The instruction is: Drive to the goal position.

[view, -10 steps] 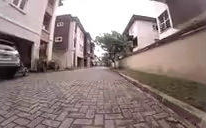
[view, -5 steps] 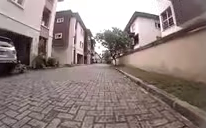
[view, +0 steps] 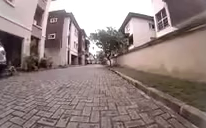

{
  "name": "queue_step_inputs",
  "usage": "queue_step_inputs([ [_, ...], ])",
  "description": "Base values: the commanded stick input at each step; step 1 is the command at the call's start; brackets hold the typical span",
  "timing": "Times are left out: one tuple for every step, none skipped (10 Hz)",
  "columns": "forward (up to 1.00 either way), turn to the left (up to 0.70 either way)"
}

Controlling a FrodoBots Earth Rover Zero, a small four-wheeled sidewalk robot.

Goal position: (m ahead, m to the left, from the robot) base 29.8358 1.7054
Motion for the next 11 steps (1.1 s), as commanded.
queue_step_inputs([
  [0.5, 0.0],
  [0.5, 0.0],
  [0.5, 0.0],
  [0.5, 0.0],
  [0.5, 0.0],
  [0.5, 0.0],
  [0.5, 0.0],
  [0.5, 0.0],
  [0.5, 0.0],
  [0.5, 0.0],
  [0.5, 0.0],
])
